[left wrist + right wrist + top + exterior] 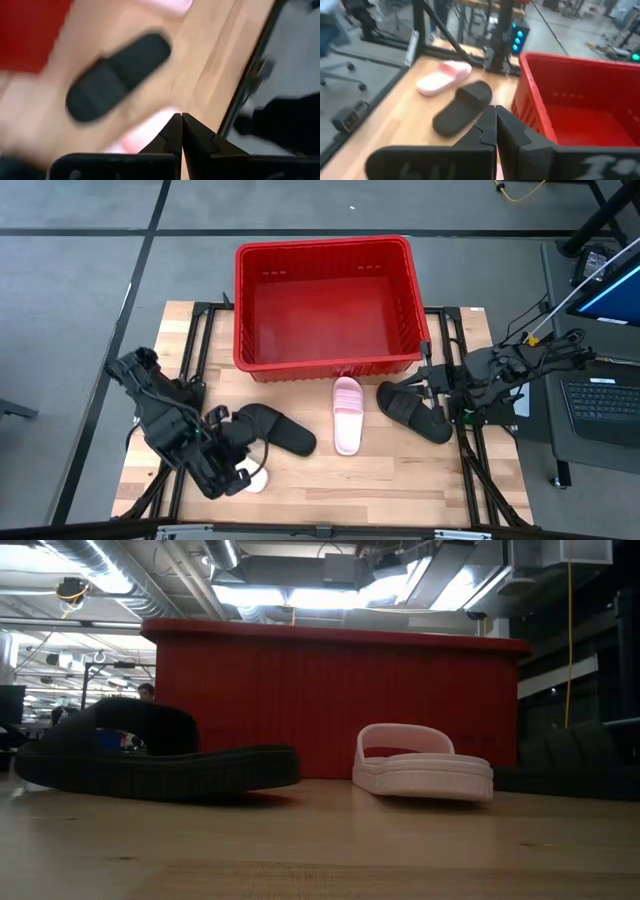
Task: Pick and place slides into bin
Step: Put the bottom pink slide into the red bin
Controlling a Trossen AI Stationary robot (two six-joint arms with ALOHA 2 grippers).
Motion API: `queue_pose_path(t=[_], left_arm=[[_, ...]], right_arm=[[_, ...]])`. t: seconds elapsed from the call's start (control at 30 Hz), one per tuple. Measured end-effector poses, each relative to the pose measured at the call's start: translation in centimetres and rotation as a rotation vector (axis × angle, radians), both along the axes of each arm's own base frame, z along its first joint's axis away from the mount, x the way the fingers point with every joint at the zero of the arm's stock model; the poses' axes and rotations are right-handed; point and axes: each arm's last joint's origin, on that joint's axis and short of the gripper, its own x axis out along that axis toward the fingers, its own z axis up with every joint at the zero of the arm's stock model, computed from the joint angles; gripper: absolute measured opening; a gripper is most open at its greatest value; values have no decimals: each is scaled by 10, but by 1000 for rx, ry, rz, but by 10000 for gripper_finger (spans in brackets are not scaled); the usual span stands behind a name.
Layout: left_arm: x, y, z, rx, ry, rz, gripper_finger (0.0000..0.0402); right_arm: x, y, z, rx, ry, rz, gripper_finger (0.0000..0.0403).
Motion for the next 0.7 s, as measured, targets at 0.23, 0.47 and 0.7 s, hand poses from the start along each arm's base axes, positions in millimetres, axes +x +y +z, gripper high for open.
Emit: queue_pose_path(t=[0.23,0.47,0.7], left_arm=[[14,-16,-22,-42,108,43,2],[27,-33,-53,-48,257,43,3],[38,-45,-75,13,312,-14,4]], right_arm=[[12,3,-12,-33,83,-21,5],[20,6,-21,-28,148,-30,5],[25,8,-24,-36,166,-29,5]])
